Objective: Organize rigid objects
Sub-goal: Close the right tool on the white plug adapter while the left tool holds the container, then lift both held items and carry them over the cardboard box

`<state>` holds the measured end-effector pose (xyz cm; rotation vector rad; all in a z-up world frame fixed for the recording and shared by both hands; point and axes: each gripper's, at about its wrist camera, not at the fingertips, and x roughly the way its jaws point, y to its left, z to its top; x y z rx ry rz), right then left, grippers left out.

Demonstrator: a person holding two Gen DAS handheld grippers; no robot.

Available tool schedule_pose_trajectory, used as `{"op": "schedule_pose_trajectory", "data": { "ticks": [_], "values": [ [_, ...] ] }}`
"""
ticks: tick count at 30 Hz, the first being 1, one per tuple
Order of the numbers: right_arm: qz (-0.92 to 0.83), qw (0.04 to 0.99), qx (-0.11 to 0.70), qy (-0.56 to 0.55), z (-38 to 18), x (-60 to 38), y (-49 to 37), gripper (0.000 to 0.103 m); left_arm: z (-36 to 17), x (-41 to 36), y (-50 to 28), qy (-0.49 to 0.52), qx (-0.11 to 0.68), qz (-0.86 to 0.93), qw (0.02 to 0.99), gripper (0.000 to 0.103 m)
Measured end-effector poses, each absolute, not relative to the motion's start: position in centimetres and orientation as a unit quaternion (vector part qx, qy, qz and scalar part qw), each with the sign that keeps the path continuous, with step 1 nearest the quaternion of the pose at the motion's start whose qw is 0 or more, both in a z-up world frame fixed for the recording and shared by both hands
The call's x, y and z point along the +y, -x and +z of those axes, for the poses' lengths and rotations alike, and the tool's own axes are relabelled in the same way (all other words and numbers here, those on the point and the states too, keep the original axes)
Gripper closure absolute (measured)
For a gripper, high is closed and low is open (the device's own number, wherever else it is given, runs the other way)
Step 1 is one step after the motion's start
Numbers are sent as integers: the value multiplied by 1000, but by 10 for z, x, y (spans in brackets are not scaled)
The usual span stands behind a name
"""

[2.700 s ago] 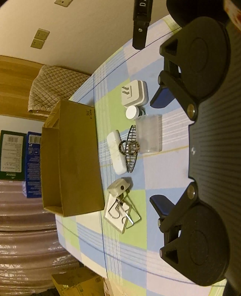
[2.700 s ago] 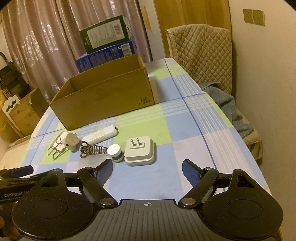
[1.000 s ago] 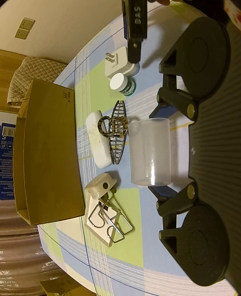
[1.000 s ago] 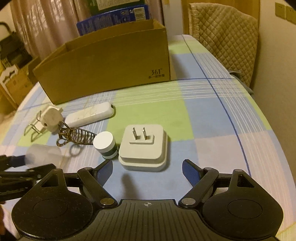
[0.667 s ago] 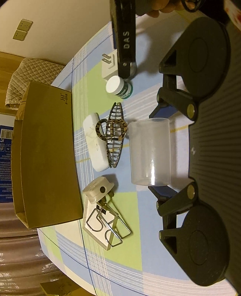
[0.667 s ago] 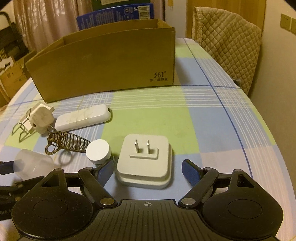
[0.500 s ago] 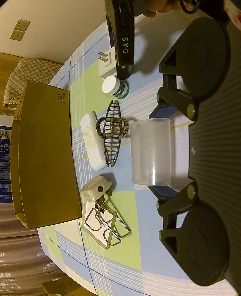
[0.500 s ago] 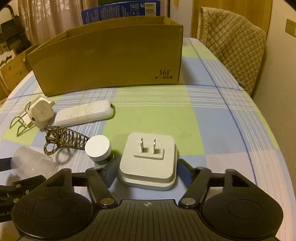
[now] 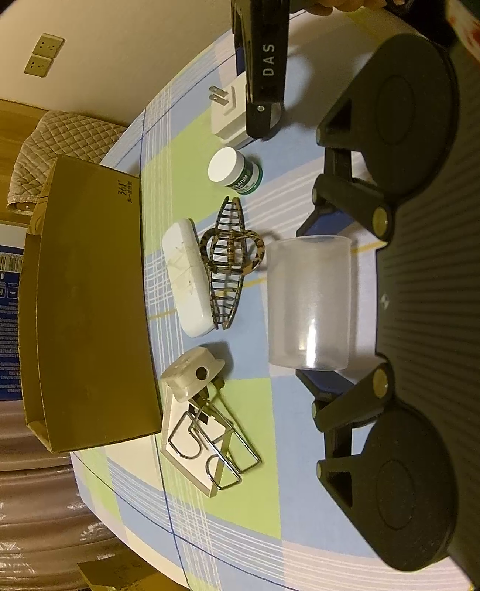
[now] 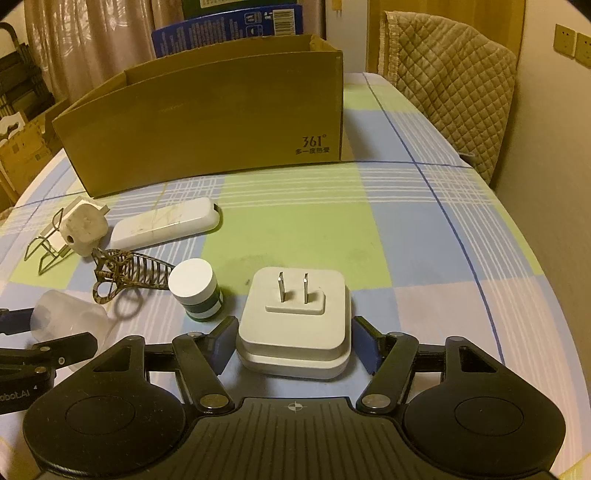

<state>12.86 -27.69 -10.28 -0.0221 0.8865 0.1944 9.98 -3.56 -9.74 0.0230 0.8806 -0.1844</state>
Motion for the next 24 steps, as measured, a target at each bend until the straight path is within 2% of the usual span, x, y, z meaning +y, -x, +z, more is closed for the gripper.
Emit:
{"op": "schedule_pose_trajectory", "data": {
  "ticks": [12, 24],
  "values": [
    [90, 906, 414, 6, -83, -282, -112, 41, -79, -27, -87, -1, 417, -85, 905, 35],
    [101, 918, 383, -4, -39, -277, -88, 41, -40, -24, -74, 14, 391, -80, 917, 35]
  ]
}}
